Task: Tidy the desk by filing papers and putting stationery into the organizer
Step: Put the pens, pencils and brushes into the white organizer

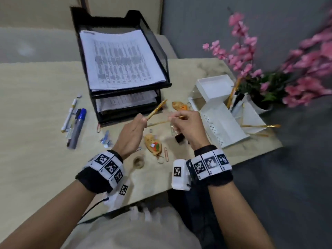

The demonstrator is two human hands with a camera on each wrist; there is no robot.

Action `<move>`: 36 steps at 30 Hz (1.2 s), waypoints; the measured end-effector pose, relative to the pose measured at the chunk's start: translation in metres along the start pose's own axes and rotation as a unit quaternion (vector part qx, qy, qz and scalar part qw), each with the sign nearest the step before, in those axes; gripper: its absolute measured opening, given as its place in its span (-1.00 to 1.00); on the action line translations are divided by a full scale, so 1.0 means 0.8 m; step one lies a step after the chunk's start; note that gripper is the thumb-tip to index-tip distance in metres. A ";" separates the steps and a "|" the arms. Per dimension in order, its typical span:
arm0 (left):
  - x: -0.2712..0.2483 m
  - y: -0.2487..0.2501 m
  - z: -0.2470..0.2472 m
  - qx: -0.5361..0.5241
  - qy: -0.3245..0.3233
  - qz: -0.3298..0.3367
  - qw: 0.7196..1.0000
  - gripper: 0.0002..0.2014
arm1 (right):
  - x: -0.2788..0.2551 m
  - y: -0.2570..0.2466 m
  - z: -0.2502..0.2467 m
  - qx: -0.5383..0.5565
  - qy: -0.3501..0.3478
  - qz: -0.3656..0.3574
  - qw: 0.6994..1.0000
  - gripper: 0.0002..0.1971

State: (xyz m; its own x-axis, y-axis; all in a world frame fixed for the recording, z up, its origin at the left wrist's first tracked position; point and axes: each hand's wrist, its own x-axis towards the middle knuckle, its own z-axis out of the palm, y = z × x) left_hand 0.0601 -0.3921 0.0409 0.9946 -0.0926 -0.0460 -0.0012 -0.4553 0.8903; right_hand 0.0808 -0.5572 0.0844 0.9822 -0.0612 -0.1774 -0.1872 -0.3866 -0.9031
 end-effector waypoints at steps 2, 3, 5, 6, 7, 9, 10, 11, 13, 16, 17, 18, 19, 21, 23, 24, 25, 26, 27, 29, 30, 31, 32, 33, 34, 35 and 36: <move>0.022 0.029 0.029 -0.005 -0.038 0.014 0.999 -0.70 | 0.000 0.004 -0.035 0.109 0.022 0.016 0.994 -0.86; 0.031 0.042 0.044 -0.003 -0.054 0.016 0.998 -0.73 | 0.000 0.006 -0.050 0.149 0.031 0.017 0.988 -0.85; 0.048 0.065 0.074 0.020 -0.077 0.036 0.996 -0.76 | 0.003 0.011 -0.077 0.189 0.054 0.014 0.980 -0.83; 0.053 0.075 0.088 0.030 -0.086 0.048 0.995 -0.79 | 0.005 0.015 -0.090 0.193 0.070 0.012 0.979 -0.82; 0.058 0.084 0.101 0.037 -0.093 0.061 0.993 -0.81 | 0.006 0.019 -0.102 0.194 0.088 0.009 0.977 -0.81; 0.068 0.097 0.126 0.042 -0.106 0.081 0.990 -0.78 | 0.010 0.026 -0.125 0.190 0.122 0.001 0.974 -0.79; 0.073 0.103 0.138 0.041 -0.115 0.090 0.988 -0.77 | 0.011 0.031 -0.137 0.186 0.136 -0.003 0.973 -0.79; 0.079 0.109 0.151 0.033 -0.123 0.098 0.987 -0.76 | 0.013 0.034 -0.148 0.178 0.149 -0.010 0.973 -0.78; 0.097 0.123 0.174 0.022 -0.132 0.116 0.984 -0.71 | 0.016 0.042 -0.173 0.152 0.186 -0.024 0.970 -0.76; 0.134 0.144 0.205 0.022 -0.085 0.135 0.987 -0.71 | 0.023 0.054 -0.221 0.111 0.268 -0.033 0.956 -0.74; 0.148 0.152 0.213 0.025 -0.057 0.132 0.989 -0.68 | 0.026 0.057 -0.240 0.089 0.299 -0.032 0.950 -0.72; 0.160 0.162 0.220 0.027 -0.033 0.126 0.991 -0.69 | 0.030 0.062 -0.259 0.064 0.330 -0.029 0.941 -0.71; 0.172 0.171 0.227 0.027 -0.016 0.121 0.992 -0.72 | 0.034 0.067 -0.278 0.038 0.358 -0.026 0.932 -0.72; 0.190 0.191 0.242 0.019 -0.004 0.111 0.994 -0.79 | 0.044 0.076 -0.306 -0.017 0.400 -0.025 0.916 -0.78; 0.204 0.203 0.260 0.004 -0.009 0.100 0.995 -0.88 | 0.053 0.085 -0.323 -0.094 0.403 -0.022 0.910 -0.81; 0.209 0.207 0.268 -0.005 -0.016 0.087 0.996 -0.90 | 0.056 0.089 -0.327 -0.132 0.393 -0.019 0.910 -0.82; 0.213 0.208 0.278 -0.008 -0.027 0.071 0.997 -0.88 | 0.058 0.091 -0.329 -0.160 0.381 -0.018 0.910 -0.82; 0.218 0.208 0.286 -0.002 -0.038 0.058 0.998 -0.86 | 0.061 0.094 -0.329 -0.175 0.370 -0.019 0.912 -0.83; 0.223 0.207 0.294 0.012 -0.049 0.048 0.998 -0.84 | 0.065 0.096 -0.327 -0.180 0.359 -0.016 0.916 -0.84; 0.231 0.203 0.306 0.067 -0.069 0.034 0.995 -0.80 | 0.079 0.105 -0.323 -0.178 0.324 0.003 0.929 -0.87; 0.236 0.198 0.312 0.097 -0.077 0.033 0.992 -0.78 | 0.087 0.113 -0.320 -0.175 0.300 0.018 0.937 -0.89; 0.240 0.193 0.317 0.126 -0.086 0.028 0.988 -0.77 | 0.094 0.121 -0.317 -0.172 0.273 0.039 0.946 -0.91; 0.243 0.188 0.322 0.146 -0.095 0.023 0.985 -0.78 | 0.099 0.130 -0.313 -0.171 0.243 0.059 0.953 -0.91; 0.246 0.183 0.326 0.163 -0.103 0.017 0.981 -0.81 | 0.102 0.137 -0.309 -0.178 0.217 0.072 0.957 -0.89; 0.248 0.180 0.329 0.182 -0.107 0.012 0.977 -0.83 | 0.105 0.143 -0.306 -0.193 0.197 0.079 0.958 -0.87; 0.251 0.176 0.332 0.195 -0.112 0.006 0.974 -0.84 | 0.105 0.146 -0.304 -0.213 0.188 0.084 0.955 -0.86; 0.253 0.174 0.332 0.204 -0.119 0.001 0.972 -0.82 | 0.104 0.146 -0.303 -0.234 0.187 0.090 0.950 -0.85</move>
State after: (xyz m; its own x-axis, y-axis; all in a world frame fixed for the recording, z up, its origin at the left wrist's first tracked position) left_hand 0.2338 -0.7096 0.0347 0.9423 -0.2739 -0.1924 -0.0917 -0.7640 0.6387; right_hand 0.1443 -0.8307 0.0593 0.8873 -0.4539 -0.0817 -0.4118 -0.7001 -0.5833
